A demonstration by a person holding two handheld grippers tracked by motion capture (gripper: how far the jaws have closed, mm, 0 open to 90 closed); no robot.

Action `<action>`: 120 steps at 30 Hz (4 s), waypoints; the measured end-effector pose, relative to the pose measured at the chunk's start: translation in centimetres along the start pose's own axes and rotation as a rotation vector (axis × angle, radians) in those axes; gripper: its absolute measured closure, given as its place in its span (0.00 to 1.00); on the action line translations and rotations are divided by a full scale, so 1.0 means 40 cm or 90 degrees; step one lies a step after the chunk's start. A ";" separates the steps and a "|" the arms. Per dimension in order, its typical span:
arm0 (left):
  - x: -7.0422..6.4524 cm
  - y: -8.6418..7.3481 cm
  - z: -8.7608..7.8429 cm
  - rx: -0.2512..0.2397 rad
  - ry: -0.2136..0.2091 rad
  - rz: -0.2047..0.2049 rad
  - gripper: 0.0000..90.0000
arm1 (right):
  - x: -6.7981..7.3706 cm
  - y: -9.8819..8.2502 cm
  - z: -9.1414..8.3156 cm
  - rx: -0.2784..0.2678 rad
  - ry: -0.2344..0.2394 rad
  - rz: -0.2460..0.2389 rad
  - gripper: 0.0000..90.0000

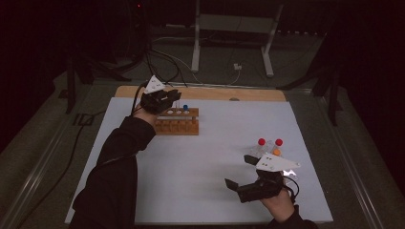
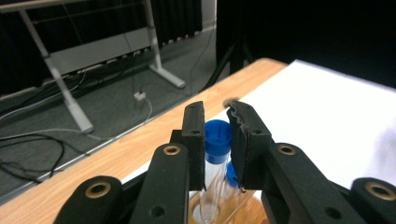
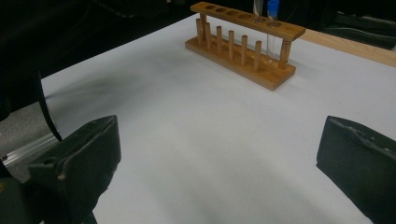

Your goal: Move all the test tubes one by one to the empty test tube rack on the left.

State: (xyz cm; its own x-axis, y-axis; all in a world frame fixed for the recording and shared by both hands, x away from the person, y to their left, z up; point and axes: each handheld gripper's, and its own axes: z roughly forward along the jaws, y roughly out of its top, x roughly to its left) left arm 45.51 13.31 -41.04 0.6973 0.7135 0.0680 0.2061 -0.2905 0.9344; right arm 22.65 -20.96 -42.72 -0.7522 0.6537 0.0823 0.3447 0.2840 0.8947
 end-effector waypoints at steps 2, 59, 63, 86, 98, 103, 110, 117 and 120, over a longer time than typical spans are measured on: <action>-0.001 -0.012 0.007 0.004 0.001 -0.001 0.86 | -0.001 0.000 -0.001 -0.001 -0.002 0.000 0.00; -0.155 -0.094 -0.201 0.030 -0.185 -0.030 0.02 | -0.099 0.014 -0.143 -0.053 -0.096 0.029 0.00; -0.185 -0.121 -0.225 0.032 -0.219 -0.031 0.02 | -0.126 -0.002 -0.168 -0.052 -0.122 0.043 0.00; -0.255 -0.182 -0.239 0.036 -0.259 -0.010 0.02 | -0.189 -0.137 -0.161 0.078 -0.211 0.102 0.44; -0.254 -0.190 -0.234 0.043 -0.255 -0.008 0.02 | -0.198 -0.139 -0.118 0.130 -0.223 0.092 0.76; -0.254 -0.190 -0.234 0.044 -0.254 -0.006 0.02 | -0.199 -0.137 -0.103 0.141 -0.227 0.087 0.82; -0.253 -0.188 -0.236 0.043 -0.255 -0.007 0.02 | -0.186 -0.118 -0.114 0.126 -0.242 0.069 0.83; -0.254 -0.178 -0.240 0.039 -0.260 -0.003 0.02 | -0.162 -0.069 -0.148 0.090 -0.255 0.044 0.83; -0.256 -0.174 -0.240 0.037 -0.261 -0.001 0.02 | -0.149 -0.044 -0.161 0.078 -0.260 0.029 0.83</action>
State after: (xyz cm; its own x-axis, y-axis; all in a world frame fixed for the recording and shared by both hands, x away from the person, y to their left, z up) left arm 30.34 14.15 -44.88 0.9101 0.4045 -0.0897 0.2378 -0.3327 0.9126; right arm 22.92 -29.87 -41.98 -0.4593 0.8845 -0.0823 0.4550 0.3138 0.8334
